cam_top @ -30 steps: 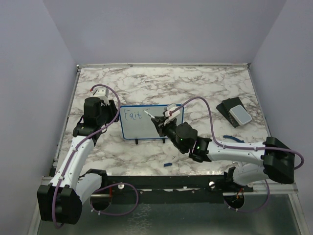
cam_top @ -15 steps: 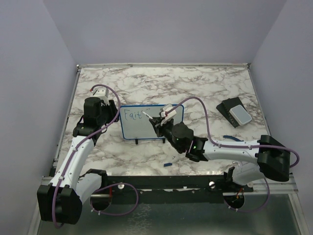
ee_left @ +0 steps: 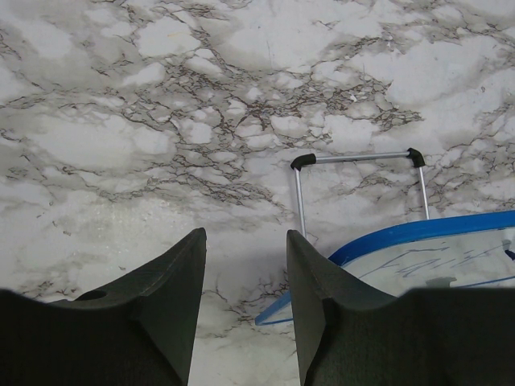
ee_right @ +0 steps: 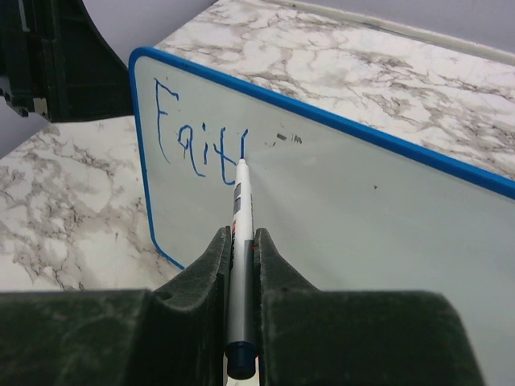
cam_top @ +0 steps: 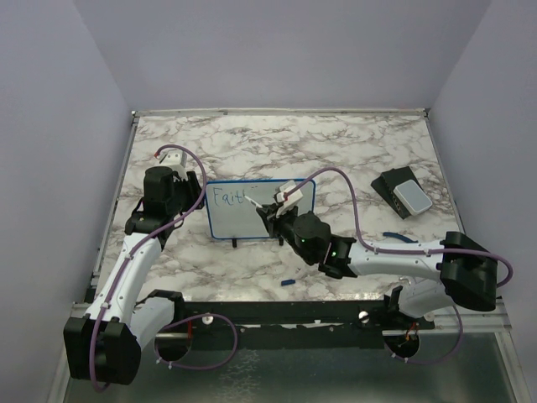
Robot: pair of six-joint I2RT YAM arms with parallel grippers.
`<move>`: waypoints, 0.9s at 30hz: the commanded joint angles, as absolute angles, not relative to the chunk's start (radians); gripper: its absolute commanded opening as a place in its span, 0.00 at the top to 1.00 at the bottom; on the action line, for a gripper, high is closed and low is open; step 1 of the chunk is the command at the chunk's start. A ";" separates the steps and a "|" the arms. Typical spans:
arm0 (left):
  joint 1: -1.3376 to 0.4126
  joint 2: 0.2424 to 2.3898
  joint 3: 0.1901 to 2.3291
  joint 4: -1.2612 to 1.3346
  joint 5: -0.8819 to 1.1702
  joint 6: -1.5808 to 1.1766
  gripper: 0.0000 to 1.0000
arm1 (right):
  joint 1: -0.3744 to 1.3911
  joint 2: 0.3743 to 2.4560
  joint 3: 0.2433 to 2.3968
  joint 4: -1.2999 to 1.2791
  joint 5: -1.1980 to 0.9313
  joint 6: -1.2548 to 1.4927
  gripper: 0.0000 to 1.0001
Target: Write a sentence on the whiteboard
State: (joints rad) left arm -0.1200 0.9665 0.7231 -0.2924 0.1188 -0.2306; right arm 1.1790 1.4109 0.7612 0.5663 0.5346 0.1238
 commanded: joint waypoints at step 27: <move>-0.126 0.943 0.709 -0.280 0.153 -0.234 0.53 | 1.187 1.403 0.738 0.588 0.582 0.134 0.99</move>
State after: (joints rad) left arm -0.1200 0.9630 0.7231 -0.2928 0.1192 -0.2306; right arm 1.1847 1.4109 0.7307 0.5392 0.5350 0.1623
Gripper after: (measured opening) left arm 0.465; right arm 0.119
